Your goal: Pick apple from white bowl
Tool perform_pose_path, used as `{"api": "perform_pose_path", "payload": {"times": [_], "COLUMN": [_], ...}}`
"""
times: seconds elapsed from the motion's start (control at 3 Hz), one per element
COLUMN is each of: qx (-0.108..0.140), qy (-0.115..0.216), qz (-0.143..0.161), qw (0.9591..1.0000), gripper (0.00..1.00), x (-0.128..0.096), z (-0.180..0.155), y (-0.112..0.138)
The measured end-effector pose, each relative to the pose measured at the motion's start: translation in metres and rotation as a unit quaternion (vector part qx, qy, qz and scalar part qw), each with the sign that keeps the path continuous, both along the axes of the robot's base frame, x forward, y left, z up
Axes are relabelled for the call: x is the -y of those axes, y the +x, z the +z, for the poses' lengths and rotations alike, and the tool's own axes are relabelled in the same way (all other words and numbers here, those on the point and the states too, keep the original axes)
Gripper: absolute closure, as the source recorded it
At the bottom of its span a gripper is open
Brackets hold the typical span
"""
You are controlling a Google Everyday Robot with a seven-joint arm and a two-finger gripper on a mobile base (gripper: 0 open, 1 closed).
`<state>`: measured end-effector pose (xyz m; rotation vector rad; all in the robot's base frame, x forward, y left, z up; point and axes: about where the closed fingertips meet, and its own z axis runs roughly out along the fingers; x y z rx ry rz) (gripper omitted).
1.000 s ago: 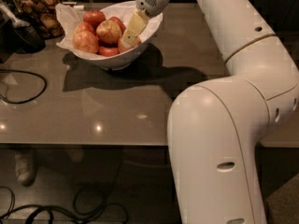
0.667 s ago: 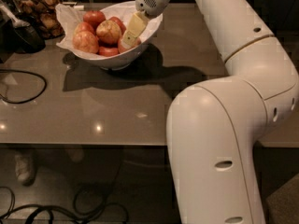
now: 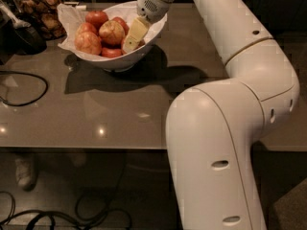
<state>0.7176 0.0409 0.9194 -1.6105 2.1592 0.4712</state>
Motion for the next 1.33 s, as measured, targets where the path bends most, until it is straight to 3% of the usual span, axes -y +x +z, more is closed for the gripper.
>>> {"api": "perform_pose_path", "payload": {"times": [1.33], "qx": [-0.021], "qy": [0.007], "qz": [0.005], "qw": [0.9998], "gripper": [0.25], "x": [-0.006], "z": [-0.022], "y": [0.007]}}
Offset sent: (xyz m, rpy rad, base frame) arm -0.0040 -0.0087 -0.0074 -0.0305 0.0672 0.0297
